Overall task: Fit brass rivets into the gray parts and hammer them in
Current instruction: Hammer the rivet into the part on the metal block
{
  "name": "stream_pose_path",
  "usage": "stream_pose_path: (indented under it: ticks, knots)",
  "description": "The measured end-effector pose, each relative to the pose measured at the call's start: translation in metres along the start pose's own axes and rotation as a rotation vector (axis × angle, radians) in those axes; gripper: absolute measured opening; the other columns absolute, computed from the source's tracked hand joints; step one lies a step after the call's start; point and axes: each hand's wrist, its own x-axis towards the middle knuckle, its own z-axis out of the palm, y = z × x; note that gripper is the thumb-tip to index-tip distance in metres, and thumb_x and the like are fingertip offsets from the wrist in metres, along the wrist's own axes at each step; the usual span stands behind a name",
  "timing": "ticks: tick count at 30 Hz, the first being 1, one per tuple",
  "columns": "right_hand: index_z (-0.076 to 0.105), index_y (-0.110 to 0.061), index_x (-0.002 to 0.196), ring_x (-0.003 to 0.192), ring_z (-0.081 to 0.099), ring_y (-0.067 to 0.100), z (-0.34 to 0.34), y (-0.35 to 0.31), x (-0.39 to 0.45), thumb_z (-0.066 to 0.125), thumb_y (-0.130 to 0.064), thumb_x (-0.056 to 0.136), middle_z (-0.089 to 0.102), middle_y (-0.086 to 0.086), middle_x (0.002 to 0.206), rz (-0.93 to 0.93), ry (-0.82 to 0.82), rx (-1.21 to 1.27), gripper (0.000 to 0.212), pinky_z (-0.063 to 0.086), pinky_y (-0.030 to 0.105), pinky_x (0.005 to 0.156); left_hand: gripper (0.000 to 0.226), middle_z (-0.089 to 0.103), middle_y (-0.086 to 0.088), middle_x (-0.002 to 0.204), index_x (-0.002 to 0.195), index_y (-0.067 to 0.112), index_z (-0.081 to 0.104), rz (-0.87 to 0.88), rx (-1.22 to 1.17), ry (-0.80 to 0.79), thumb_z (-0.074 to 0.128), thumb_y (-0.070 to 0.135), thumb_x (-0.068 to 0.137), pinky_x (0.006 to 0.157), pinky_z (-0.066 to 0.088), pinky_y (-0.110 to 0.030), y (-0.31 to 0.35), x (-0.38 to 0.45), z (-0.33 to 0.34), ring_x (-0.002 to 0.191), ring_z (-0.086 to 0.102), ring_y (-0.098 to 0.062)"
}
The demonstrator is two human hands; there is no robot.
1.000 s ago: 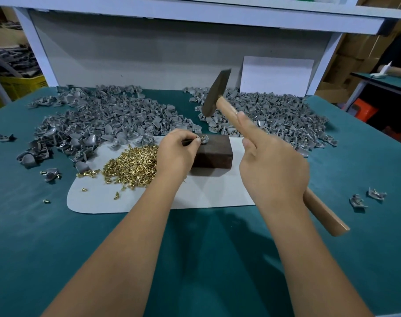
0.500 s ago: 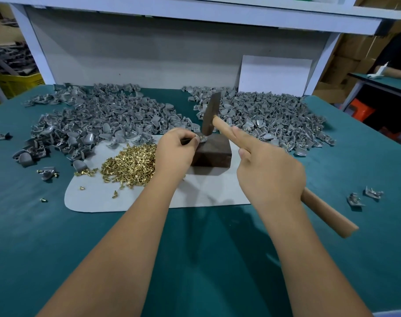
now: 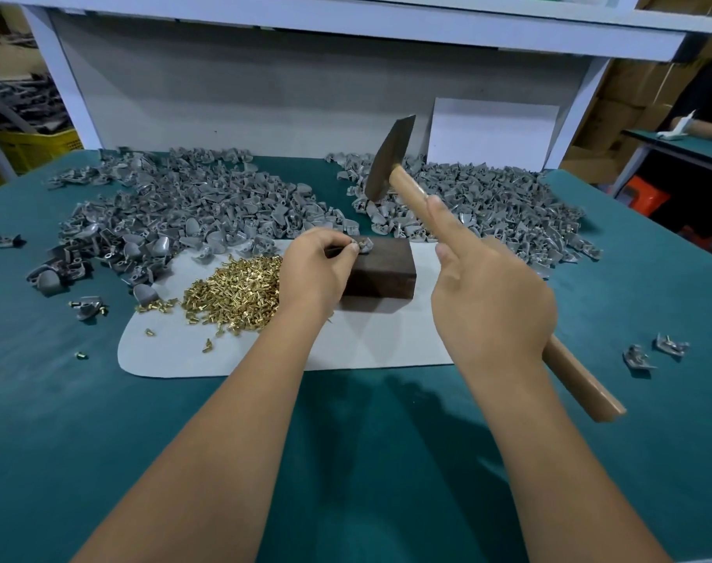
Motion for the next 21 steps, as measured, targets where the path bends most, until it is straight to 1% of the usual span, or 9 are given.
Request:
stream_pose_path:
  ticks: [4,5,7,10,12,15,17,19,21]
  knots:
    - [0.027,-0.061,0.136,0.053,0.035,0.020,0.002,-0.002,0.003,0.046,-0.024,0.096,0.038,-0.004,0.066,-0.034,-0.207,-0.087,0.058,0.019,0.027,0.045,0.007,0.068,0.003,0.092,0.085,0.017,0.075,-0.048,-0.094,-0.014,0.069,0.017,0.090,0.090,0.051,-0.033,0.002,-0.001,-0.001,0.094,0.064,-0.019]
    - [0.027,-0.061,0.136,0.050,0.032,0.018,0.002,-0.004,0.005,0.046,-0.024,0.096,0.034,-0.005,0.063,-0.023,-0.203,-0.084,0.058,0.019,0.027,0.044,0.007,0.068,0.002,0.092,0.086,0.015,0.075,-0.048,-0.101,-0.014,0.069,0.017,0.090,0.090,0.051,-0.033,0.003,-0.001,-0.001,0.095,0.064,-0.020]
    - [0.027,-0.059,0.137,0.047,0.026,0.013,0.001,-0.006,0.004,0.046,-0.024,0.097,0.029,-0.007,0.062,-0.003,-0.135,-0.056,0.057,0.016,0.024,0.043,0.009,0.068,0.002,0.093,0.090,0.012,0.077,-0.042,-0.079,-0.011,0.069,0.017,0.090,0.091,0.049,-0.030,0.002,-0.001,-0.001,0.096,0.063,-0.020]
    - [0.032,-0.055,0.138,0.047,0.030,0.017,0.000,-0.005,0.000,0.049,-0.023,0.096,0.040,-0.002,0.068,0.007,-0.020,-0.008,0.055,0.015,0.023,0.043,0.011,0.067,0.005,0.093,0.094,0.011,0.077,-0.002,0.000,0.005,0.069,0.018,0.091,0.090,0.047,-0.025,0.002,-0.001,0.000,0.096,0.063,-0.017]
    - [0.031,-0.056,0.138,0.049,0.030,0.018,0.001,-0.002,-0.001,0.049,-0.023,0.096,0.042,-0.002,0.071,-0.006,-0.040,-0.020,0.057,0.014,0.023,0.044,0.010,0.067,0.005,0.093,0.094,0.012,0.077,0.002,-0.002,0.001,0.069,0.017,0.091,0.090,0.048,-0.026,0.002,-0.001,0.000,0.096,0.063,-0.018]
    - [0.020,-0.061,0.138,0.053,0.032,0.018,0.004,0.001,-0.002,0.047,-0.020,0.096,0.040,-0.003,0.074,-0.058,-0.186,-0.119,0.064,0.016,0.026,0.043,0.009,0.068,0.004,0.090,0.089,0.014,0.077,-0.033,-0.081,-0.025,0.069,0.016,0.090,0.090,0.051,-0.034,0.003,-0.001,-0.002,0.093,0.065,-0.020]
    - [0.022,-0.062,0.137,0.055,0.036,0.019,0.004,0.002,0.001,0.046,-0.024,0.097,0.046,-0.003,0.075,-0.032,-0.201,-0.079,0.060,0.020,0.026,0.044,0.009,0.068,0.005,0.088,0.088,0.014,0.077,-0.041,-0.093,-0.030,0.069,0.016,0.091,0.090,0.052,-0.036,0.004,-0.002,-0.003,0.092,0.065,-0.019]
    - [0.027,-0.061,0.136,0.060,0.040,0.021,0.007,0.004,0.000,0.045,-0.027,0.098,0.056,-0.001,0.082,0.017,-0.183,0.028,0.054,0.026,0.029,0.047,0.010,0.068,0.007,0.089,0.091,0.014,0.077,-0.036,-0.080,-0.039,0.068,0.018,0.091,0.090,0.050,-0.033,0.004,-0.002,-0.004,0.094,0.064,-0.018]
    - [0.030,-0.058,0.137,0.059,0.041,0.021,0.010,0.008,0.000,0.044,-0.028,0.099,0.055,0.000,0.086,0.044,-0.138,0.092,0.051,0.024,0.029,0.047,0.012,0.069,0.006,0.095,0.095,0.014,0.077,-0.043,-0.065,-0.052,0.067,0.020,0.092,0.088,0.046,-0.024,0.003,-0.002,-0.006,0.097,0.062,-0.014]
